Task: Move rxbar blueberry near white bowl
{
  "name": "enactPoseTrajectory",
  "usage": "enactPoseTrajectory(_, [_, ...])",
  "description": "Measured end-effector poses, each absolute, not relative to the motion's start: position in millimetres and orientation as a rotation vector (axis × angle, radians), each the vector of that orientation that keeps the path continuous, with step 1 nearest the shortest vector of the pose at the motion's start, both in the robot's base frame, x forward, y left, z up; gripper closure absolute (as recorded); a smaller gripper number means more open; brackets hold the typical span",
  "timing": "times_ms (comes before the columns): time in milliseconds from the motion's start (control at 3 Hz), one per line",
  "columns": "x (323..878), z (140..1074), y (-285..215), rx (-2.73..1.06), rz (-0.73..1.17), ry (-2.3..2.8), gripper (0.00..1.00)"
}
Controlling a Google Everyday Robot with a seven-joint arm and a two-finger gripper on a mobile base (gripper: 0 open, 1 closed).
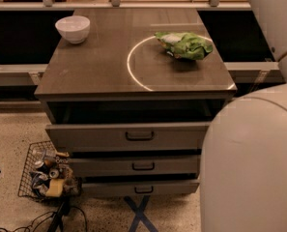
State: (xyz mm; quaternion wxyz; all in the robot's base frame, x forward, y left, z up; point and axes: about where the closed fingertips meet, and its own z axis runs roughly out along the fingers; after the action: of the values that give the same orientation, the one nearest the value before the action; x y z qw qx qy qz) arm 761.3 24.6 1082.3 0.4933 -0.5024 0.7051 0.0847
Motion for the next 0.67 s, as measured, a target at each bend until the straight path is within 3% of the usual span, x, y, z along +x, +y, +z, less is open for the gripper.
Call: enactPoseTrajectory(667, [757.4, 1073.4, 43.5, -1.160, 0.227, 1.718, 1.00])
